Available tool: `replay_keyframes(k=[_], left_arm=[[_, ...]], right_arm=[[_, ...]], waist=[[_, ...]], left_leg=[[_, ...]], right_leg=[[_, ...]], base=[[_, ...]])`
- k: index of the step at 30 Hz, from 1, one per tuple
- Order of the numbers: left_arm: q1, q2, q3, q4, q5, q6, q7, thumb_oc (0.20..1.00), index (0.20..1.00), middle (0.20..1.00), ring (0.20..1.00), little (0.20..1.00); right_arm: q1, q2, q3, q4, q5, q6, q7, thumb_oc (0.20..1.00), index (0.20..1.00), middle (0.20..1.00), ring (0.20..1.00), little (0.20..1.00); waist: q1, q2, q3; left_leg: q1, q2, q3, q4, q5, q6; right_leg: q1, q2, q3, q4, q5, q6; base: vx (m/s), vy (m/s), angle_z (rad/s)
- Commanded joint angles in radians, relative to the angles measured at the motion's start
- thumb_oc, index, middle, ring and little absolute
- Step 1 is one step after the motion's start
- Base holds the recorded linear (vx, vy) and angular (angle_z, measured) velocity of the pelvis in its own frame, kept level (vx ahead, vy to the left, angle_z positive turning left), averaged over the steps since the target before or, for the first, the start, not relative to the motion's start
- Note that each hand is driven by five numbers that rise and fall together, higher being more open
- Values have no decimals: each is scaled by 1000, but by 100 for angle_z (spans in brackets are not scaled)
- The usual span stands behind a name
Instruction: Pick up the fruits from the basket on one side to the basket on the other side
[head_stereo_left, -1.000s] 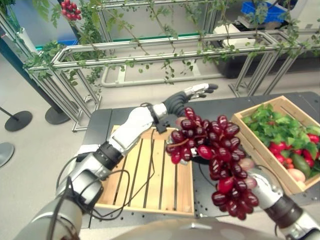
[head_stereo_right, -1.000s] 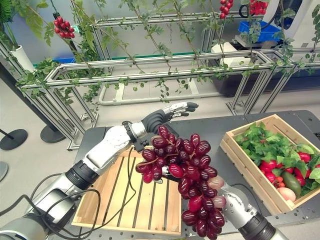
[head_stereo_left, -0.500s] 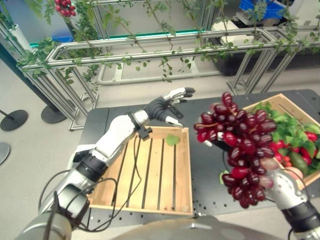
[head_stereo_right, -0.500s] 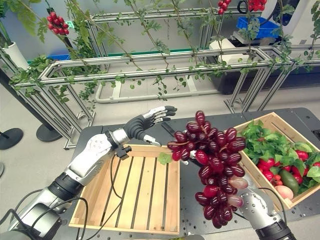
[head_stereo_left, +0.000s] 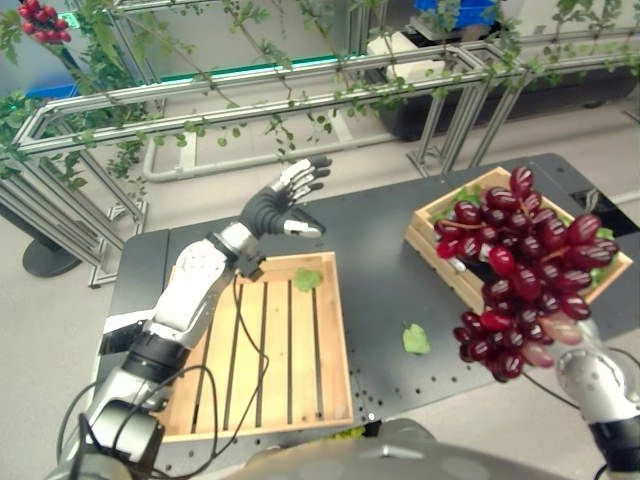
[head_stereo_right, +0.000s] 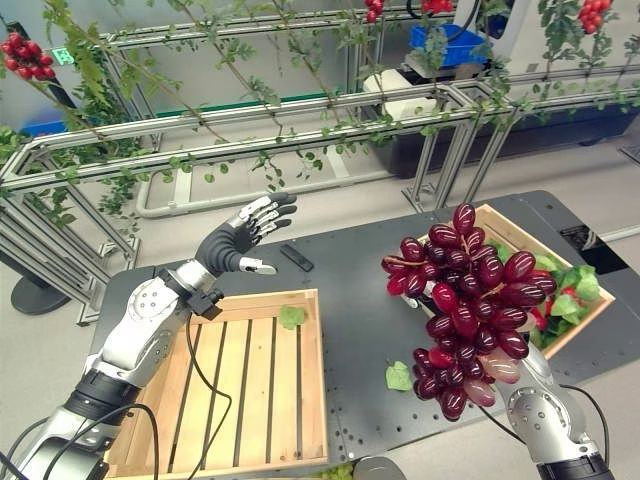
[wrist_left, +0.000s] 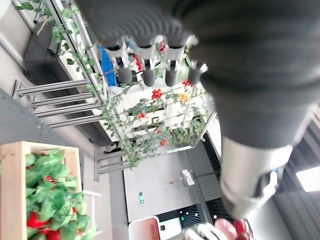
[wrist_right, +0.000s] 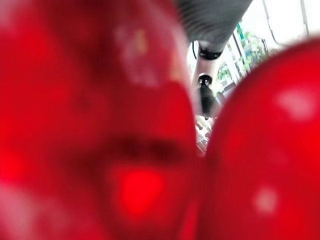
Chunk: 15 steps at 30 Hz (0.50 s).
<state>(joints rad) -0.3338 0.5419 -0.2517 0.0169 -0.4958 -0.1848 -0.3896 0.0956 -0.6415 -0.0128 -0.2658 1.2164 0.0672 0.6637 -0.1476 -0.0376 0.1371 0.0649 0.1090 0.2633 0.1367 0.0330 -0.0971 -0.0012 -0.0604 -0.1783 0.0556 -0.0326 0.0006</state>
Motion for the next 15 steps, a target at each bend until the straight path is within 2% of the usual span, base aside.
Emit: replay_keyframes(k=[1,2,3,5,6,9,10,11,12,13,15], left_arm=[[18,19,74,-24,-12,-74,41,1000,1000,1000,1000,1000],[18,20,74,-24,-12,-74,42,1000,1000,1000,1000,1000],[27,18,90,-24,-16,-75,41,1000,1000,1000,1000,1000],[27,18,91,-23,-17,-74,39,1000,1000,1000,1000,1000],[9,21,81,-29,-7,-76,36,1000,1000,1000,1000,1000],[-3,12,78,-23,-13,-84,42,1000,1000,1000,1000,1000],[-6,10,79,-18,5,-88,52,1000,1000,1000,1000,1000],[-6,10,79,-18,5,-88,52,1000,1000,1000,1000,1000],[3,9,87,-23,12,-90,49,1000,1000,1000,1000,1000],[4,9,87,-23,12,-89,49,1000,1000,1000,1000,1000],[7,22,90,-26,59,-94,57,1000,1000,1000,1000,1000]], right_arm=[[-60,-6,-41,-15,23,-77,-6,200,200,200,200,200],[-61,-6,-40,-15,23,-77,-6,200,200,200,200,200],[-57,-14,-40,-12,21,-66,-4,200,200,200,200,200],[-57,-22,-42,-15,19,-63,-2,200,200,200,200,200],[-62,-42,-43,-11,13,-62,-3,200,200,200,200,200],[-67,-36,-47,-7,16,-72,-11,200,200,200,200,200],[-73,-14,-50,-7,9,-86,-22,200,200,200,200,200],[-73,-14,-49,-7,9,-86,-22,200,200,200,200,200],[-63,6,-55,-10,7,-88,-21,200,200,200,200,200],[-62,6,-55,-11,7,-88,-21,200,200,200,200,200],[-64,26,-41,-10,-9,-91,-27,200,200,200,200,200]], waist=[[15,-27,-41],[16,-27,-40],[9,-29,-41],[9,-27,-40],[0,-27,-35],[-13,-14,-32],[-30,6,-38],[-31,5,-38],[-39,15,-48],[-39,15,-48],[-35,15,-49]], left_leg=[[-87,-84,-80,192,-137,14],[-86,-83,-78,193,-138,15],[-73,-92,-58,229,-161,27],[-70,-93,-45,252,-160,25],[-55,-89,-13,325,-139,13],[-26,-71,-2,326,-131,7],[13,-76,-2,211,-174,25],[17,-78,-2,203,-172,26],[46,-90,9,102,-204,42],[50,-91,9,96,-201,43],[71,-116,8,7,-216,58]], right_leg=[[62,49,17,-20,-5,65],[62,50,18,-20,-5,65],[55,58,47,-12,-1,63],[51,61,55,-12,1,61],[39,57,53,-19,9,57],[20,62,36,-20,13,60],[-8,64,21,-13,15,73],[-7,62,20,-12,14,74],[-9,59,9,-10,16,85],[-8,58,9,-11,16,86],[-26,47,-2,-3,23,97]], base=[[-9,-38,-46],[19,3,-94],[4,20,-105],[-44,44,-66],[-80,56,-40],[-88,121,-24],[-18,115,26],[5,219,35],[34,111,19],[26,165,16],[-47,163,25]])
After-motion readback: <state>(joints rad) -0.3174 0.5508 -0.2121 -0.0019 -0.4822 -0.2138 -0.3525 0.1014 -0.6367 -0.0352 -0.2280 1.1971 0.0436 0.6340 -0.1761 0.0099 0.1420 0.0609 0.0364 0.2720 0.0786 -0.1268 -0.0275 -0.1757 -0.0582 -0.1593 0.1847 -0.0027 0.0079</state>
